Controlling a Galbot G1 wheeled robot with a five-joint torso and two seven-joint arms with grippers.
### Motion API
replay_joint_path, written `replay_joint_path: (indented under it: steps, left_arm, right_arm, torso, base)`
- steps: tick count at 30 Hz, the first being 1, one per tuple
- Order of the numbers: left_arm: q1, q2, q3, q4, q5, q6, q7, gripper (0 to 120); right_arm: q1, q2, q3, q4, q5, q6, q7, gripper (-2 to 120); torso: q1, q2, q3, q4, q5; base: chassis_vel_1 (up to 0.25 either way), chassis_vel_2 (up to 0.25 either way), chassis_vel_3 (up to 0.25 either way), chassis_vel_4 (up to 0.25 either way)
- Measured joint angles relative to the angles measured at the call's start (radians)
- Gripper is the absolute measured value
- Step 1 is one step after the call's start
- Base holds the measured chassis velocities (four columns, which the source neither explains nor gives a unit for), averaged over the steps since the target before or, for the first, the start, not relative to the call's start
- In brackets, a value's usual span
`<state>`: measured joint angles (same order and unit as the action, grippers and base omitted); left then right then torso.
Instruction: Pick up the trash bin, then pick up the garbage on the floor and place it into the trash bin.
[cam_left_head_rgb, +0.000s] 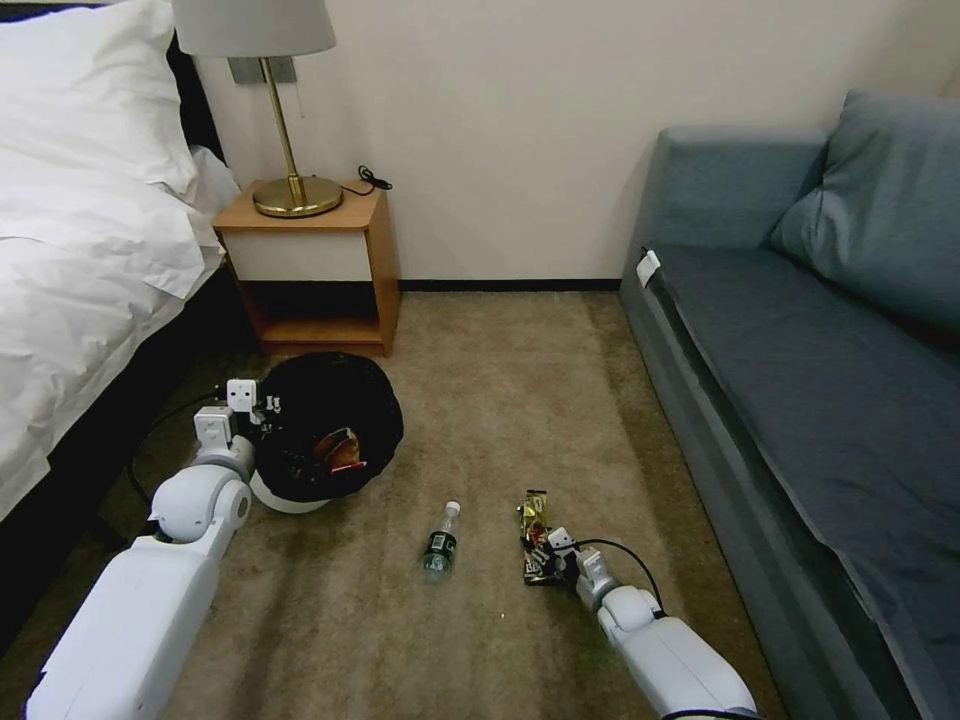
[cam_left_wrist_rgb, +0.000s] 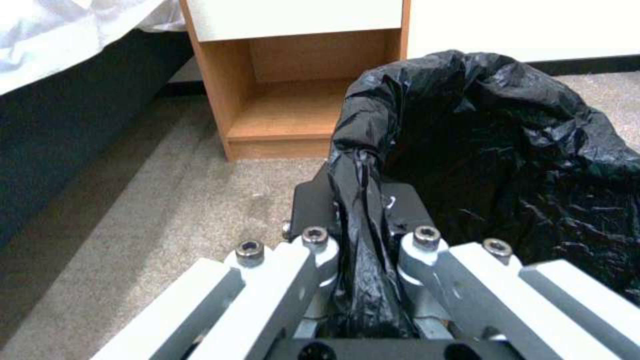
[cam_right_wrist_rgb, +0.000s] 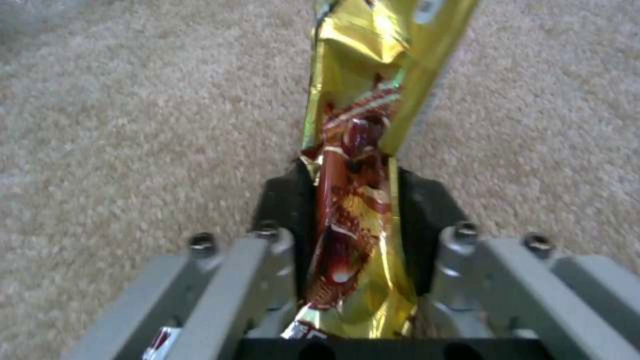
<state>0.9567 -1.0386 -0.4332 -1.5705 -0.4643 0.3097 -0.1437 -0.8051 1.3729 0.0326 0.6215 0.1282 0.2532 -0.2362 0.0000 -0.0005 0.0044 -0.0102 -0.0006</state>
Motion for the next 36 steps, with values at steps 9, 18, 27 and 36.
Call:
replay_joint_path:
  steps: [9, 18, 27, 36]
  left_arm:
    - [-0.001, 0.005, 0.001, -0.005, -0.001, 0.000, 0.000, 6]
    - [-0.003, -0.001, -0.005, -0.008, -0.002, 0.000, 0.000, 6]
    - [-0.013, -0.024, 0.001, 0.003, 0.005, 0.000, -0.002, 6]
    - [-0.021, -0.054, -0.004, 0.022, 0.022, -0.005, -0.001, 6]
  right_arm:
    - [-0.026, -0.022, 0.001, 0.044, 0.001, 0.000, 0.005, 0]
    - [0.004, -0.082, -0.091, 0.224, 0.097, -0.057, 0.043, 0]
    - [0.106, -0.093, -0.210, 0.386, 0.254, -0.115, 0.089, 0]
    - [0.159, -0.070, -0.322, 0.483, 0.351, -0.131, 0.151, 0]
  torso:
    - [0.000, 0.000, 0.000, -0.0006, -0.0006]
    - [0.000, 0.000, 0.000, -0.0001, -0.0007]
    - [0.000, 0.000, 0.000, 0.0000, -0.0005]
    - [0.000, 0.000, 0.000, -0.0002, -0.0004]
  base:
    - [0.000, 0.000, 0.000, 0.000]
    - [0.000, 0.000, 0.000, 0.000]
    - [0.000, 0.000, 0.000, 0.000]
    - [0.000, 0.000, 0.000, 0.000]
